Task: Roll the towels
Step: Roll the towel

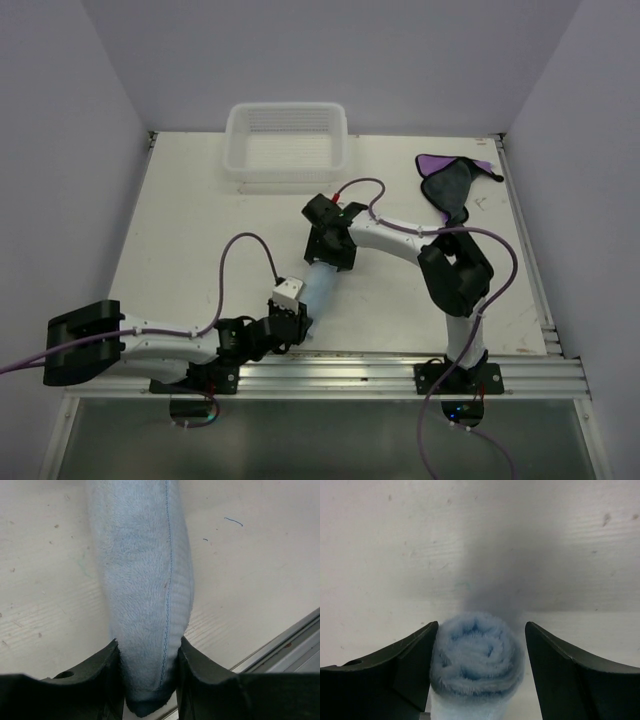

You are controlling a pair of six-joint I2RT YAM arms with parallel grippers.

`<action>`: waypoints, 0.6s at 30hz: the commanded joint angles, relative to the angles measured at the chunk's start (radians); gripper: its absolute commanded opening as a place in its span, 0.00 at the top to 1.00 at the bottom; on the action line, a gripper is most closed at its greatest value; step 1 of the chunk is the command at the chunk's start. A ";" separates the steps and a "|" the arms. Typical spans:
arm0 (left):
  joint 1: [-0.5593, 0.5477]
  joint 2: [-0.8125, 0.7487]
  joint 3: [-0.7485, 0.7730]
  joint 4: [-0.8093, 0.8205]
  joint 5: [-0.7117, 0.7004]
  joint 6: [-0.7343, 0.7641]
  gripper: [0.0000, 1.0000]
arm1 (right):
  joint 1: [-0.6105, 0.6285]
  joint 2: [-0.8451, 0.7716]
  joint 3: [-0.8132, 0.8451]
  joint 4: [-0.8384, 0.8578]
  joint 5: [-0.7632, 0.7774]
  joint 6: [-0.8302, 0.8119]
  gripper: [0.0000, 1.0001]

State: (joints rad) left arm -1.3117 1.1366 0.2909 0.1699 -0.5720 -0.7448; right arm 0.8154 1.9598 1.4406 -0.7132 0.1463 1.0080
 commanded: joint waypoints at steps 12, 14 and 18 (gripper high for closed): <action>-0.011 -0.040 -0.071 0.109 0.049 -0.116 0.73 | -0.075 -0.353 -0.205 0.086 0.118 -0.118 0.18; -0.009 -0.049 -0.082 0.118 0.043 -0.125 0.74 | -0.050 -0.398 -0.249 0.144 0.113 -0.128 0.16; -0.009 -0.061 -0.091 0.120 0.035 -0.139 0.74 | -0.010 -0.455 -0.341 0.245 0.058 -0.126 0.13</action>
State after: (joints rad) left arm -1.3159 1.0878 0.2153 0.2642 -0.5297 -0.8482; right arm 0.7795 1.5322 1.1404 -0.5671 0.2291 0.8982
